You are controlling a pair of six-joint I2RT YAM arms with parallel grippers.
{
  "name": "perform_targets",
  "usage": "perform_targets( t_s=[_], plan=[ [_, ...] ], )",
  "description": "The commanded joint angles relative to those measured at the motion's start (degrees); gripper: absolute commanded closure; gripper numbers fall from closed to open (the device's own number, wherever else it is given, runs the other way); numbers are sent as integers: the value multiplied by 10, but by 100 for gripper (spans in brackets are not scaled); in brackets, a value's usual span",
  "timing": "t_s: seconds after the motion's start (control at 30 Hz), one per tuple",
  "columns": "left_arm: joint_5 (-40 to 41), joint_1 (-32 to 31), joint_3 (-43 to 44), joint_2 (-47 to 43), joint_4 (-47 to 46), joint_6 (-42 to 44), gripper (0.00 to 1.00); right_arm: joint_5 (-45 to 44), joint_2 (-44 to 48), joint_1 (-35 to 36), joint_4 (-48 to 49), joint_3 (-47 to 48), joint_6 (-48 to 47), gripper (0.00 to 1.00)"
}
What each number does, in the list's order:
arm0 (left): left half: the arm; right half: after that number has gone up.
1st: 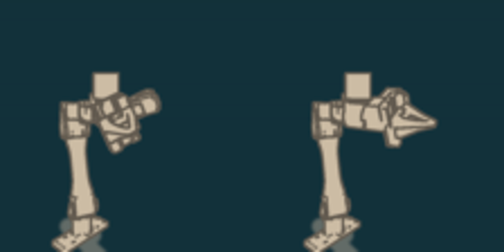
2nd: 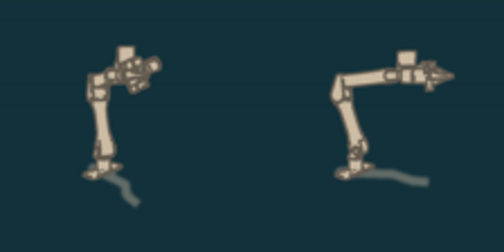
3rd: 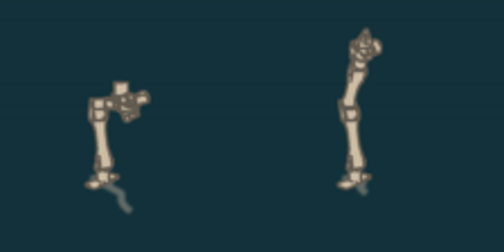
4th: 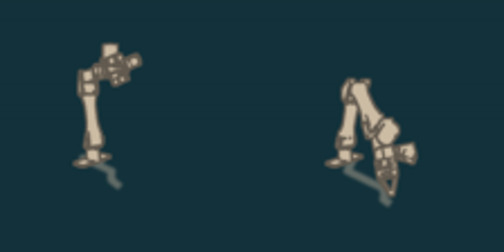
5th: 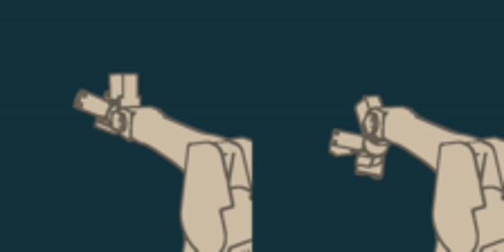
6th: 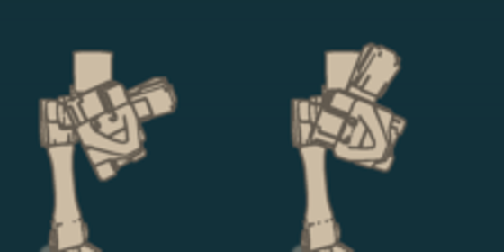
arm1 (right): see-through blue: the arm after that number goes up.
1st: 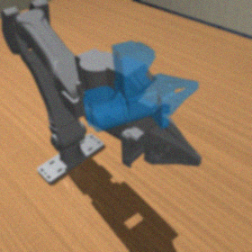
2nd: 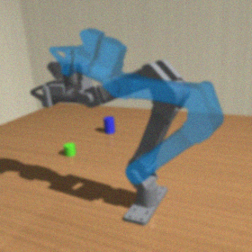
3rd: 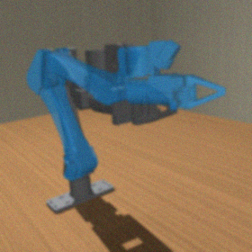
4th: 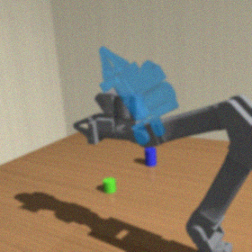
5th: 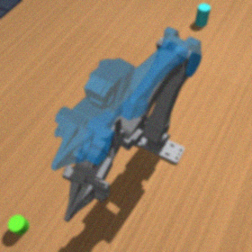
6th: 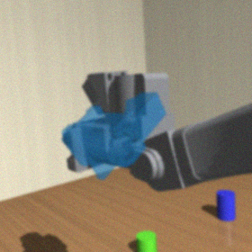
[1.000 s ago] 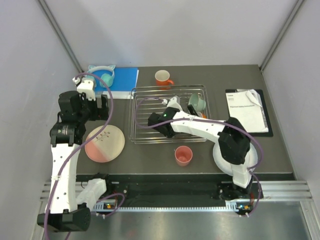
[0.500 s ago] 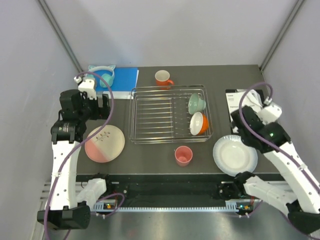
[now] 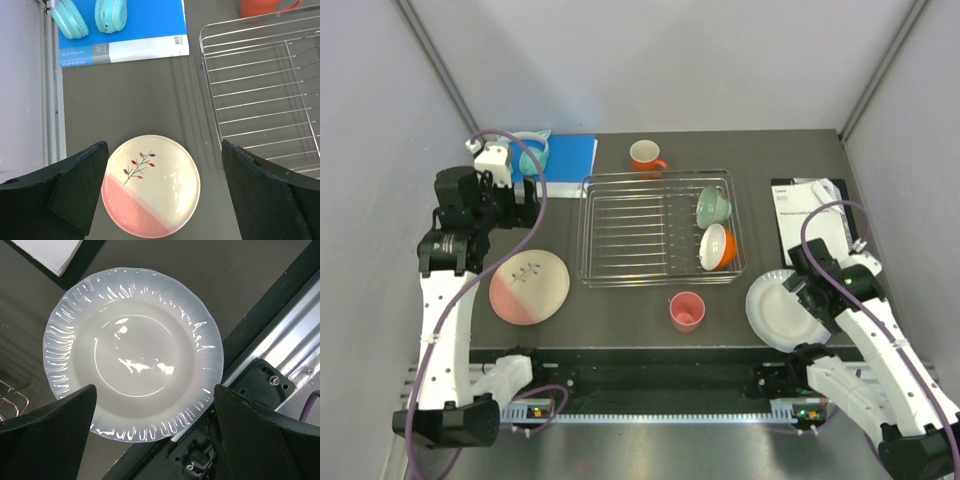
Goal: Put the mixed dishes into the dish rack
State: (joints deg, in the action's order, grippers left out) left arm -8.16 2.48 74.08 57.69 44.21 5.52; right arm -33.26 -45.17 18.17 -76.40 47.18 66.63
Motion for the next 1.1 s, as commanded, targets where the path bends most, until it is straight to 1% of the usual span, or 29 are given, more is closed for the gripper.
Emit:
perform_targets(
  t_s=[0.0,0.13,0.17,0.23,0.27,0.3,0.43,0.53,0.63,0.87,1.07],
  plan=[
    [-13,0,20,0,-10,5,1,33,-11,-5,-2,0,-15,0],
    [-13,-1,-3,-12,-23,4,1,63,-40,-8,52,-13,-51,0],
    [-12,0,-9,-15,-25,3,1,60,-71,-9,81,-2,-57,0],
    [-12,-1,-17,-20,-27,2,1,63,-108,-16,109,20,-80,0],
    [-12,0,-17,-21,-25,3,1,63,-147,-17,125,46,-83,0],
    [-12,-1,-19,-22,-26,6,1,64,-166,-21,137,57,-92,0],
    [2,-1,-30,-35,-29,20,1,73,-271,-37,165,105,-106,0],
    [7,0,-45,-43,-32,28,1,82,-323,-44,171,138,-115,0],
    [11,0,-54,-46,-39,29,1,90,-349,-47,180,150,-117,0],
    [10,0,-58,-43,-47,27,1,126,-395,-62,219,113,-126,0],
    [9,-1,-63,-43,-54,27,1,139,-439,-69,238,109,-133,0]
  ],
)
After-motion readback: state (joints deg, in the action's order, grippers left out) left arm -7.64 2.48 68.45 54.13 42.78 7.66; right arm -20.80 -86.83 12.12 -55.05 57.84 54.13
